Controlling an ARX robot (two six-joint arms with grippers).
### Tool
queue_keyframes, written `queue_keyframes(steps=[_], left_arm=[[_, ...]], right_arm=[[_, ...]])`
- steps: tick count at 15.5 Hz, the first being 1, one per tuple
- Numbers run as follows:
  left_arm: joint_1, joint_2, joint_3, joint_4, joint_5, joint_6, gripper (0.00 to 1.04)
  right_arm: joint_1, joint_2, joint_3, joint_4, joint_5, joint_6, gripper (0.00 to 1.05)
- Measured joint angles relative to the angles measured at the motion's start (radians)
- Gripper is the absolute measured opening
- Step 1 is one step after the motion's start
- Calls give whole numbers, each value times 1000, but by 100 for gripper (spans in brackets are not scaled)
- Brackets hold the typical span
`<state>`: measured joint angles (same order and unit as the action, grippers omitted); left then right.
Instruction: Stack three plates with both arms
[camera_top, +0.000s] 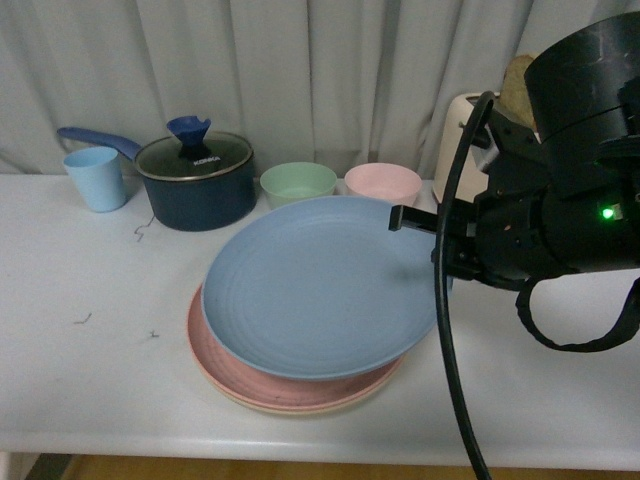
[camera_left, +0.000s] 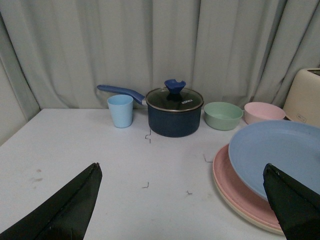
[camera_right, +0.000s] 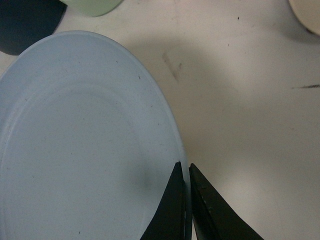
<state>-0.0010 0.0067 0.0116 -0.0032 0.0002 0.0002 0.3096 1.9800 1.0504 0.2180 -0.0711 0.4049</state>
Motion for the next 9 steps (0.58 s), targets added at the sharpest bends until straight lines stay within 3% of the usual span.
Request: queue_keyframes(steps=[6,7,9], left_arm=[[0,0,0,0,0,0,98],[0,0,0,0,0,0,98],[0,0,0,0,0,0,98]], right_arm=[[39,82,39,-2,35,55,4],[43,87,41,-1,42,74,26],[40,82,31,10,46,92,48]])
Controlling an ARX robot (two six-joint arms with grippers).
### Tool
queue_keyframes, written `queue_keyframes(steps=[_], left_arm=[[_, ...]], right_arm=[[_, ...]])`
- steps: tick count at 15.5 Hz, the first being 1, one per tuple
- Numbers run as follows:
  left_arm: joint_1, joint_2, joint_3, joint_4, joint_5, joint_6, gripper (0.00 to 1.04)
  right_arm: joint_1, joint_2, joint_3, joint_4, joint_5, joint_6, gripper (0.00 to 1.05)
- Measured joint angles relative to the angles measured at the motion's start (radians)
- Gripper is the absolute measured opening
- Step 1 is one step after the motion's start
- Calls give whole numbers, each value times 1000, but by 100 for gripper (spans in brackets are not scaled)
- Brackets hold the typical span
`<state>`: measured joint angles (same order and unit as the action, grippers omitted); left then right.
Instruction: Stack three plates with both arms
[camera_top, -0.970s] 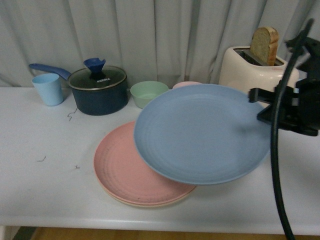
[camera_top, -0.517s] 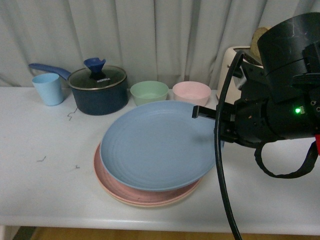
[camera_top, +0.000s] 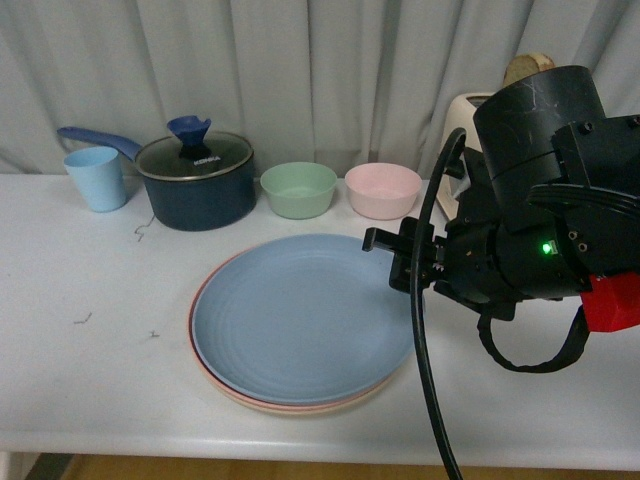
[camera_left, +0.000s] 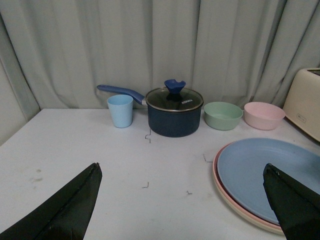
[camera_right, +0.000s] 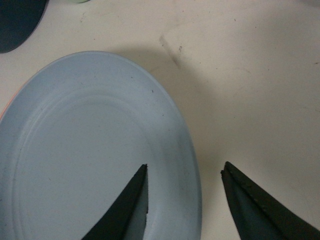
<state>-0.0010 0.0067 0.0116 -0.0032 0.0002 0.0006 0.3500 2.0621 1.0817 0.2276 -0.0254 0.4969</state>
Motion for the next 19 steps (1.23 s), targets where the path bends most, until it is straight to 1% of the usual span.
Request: queue_keyframes(steps=[1,2,3,4,5,6,7,8,9,10,11,12,13,15,19], left_arm=[[0,0,0,0,0,0,98],[0,0,0,0,-1,0,98],[0,0,0,0,0,0,98],[0,0,0,0,0,0,98],[0,0,0,0,0,0,98],[0,0,0,0,0,0,98],[0,0,0,0,0,0,98],[2,0,0,-3,-3,0,98],[2,0,0,0,-2,0,98],[2,0,0,0,0,0,98],[2,0,0,0,0,0,98],[2,0,0,0,0,0,98],[2,0,0,0,0,0,98],[2,0,0,0,0,0,98],[2,0,0,0,0,0,98]], right_arm=[[-5,-14,-16,0,0,7,55],[-15,-84,-80,17,-2,13,71],[-26,-158,-130,32,-8,18,82],[-34,-235,-150,44,-3,19,99],[-37,-245,-145,47,-3,19,98],[-33,-223,-159,111,18,5,96],[-32,-176,-347,594,234,-184,79],[-57,-203,-495,806,278,-311,66],[-102,-276,-575,961,277,-398,53],[-136,-379,-627,1040,264,-441,40],[-150,-457,-689,1040,237,-463,27],[-163,-515,-751,943,208,-474,15],[-180,-573,-805,924,188,-482,2],[-225,-734,-872,905,162,-490,2],[-267,-930,-977,789,113,-490,2]])
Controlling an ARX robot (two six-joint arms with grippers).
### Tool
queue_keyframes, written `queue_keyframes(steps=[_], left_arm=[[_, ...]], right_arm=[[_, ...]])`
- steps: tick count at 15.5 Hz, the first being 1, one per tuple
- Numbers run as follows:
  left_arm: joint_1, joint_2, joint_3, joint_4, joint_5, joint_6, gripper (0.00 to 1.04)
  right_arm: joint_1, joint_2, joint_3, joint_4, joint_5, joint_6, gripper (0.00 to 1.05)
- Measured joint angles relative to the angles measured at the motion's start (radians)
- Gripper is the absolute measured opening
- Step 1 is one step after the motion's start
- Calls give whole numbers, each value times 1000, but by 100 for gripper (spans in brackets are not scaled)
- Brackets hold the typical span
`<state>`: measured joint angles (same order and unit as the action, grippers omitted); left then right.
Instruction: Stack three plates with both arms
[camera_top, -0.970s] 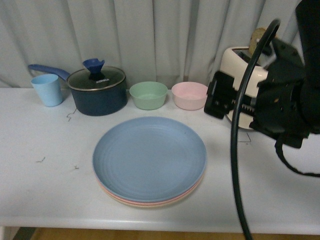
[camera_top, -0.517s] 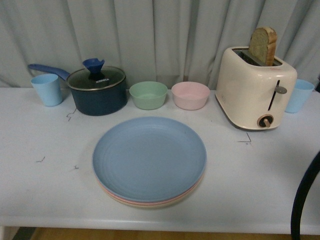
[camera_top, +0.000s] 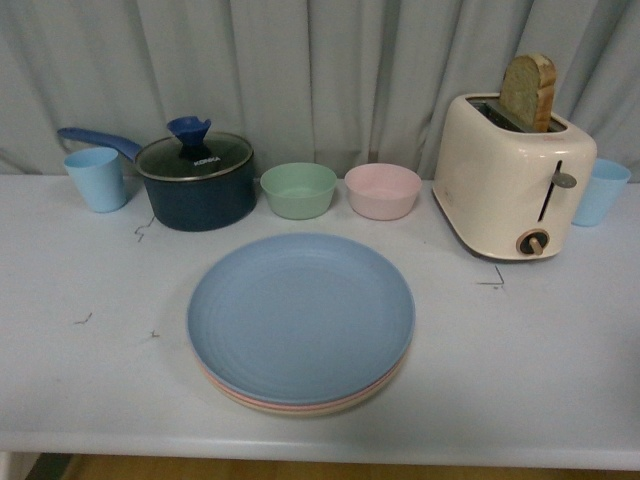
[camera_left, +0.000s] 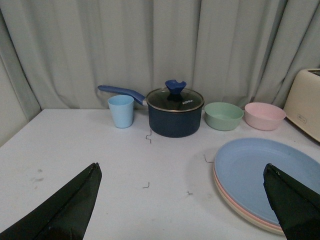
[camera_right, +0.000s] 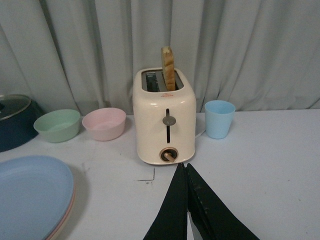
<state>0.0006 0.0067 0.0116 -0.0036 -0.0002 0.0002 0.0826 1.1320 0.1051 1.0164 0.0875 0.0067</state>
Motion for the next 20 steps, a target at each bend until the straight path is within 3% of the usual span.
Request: queue_keyframes(steps=[1,2,9,20], left_arm=[[0,0,0,0,0,0,98],[0,0,0,0,0,0,98],[0,0,0,0,0,0,98],[0,0,0,0,0,0,98]], right_arm=[[-8,-50,-14,-31,-6,0,2],[-89,-197,-58,-146,-78,0,2],[-87,-560,-93,-455,-84,0,2],[-87,-866,-93,-747,-84,0,2]])
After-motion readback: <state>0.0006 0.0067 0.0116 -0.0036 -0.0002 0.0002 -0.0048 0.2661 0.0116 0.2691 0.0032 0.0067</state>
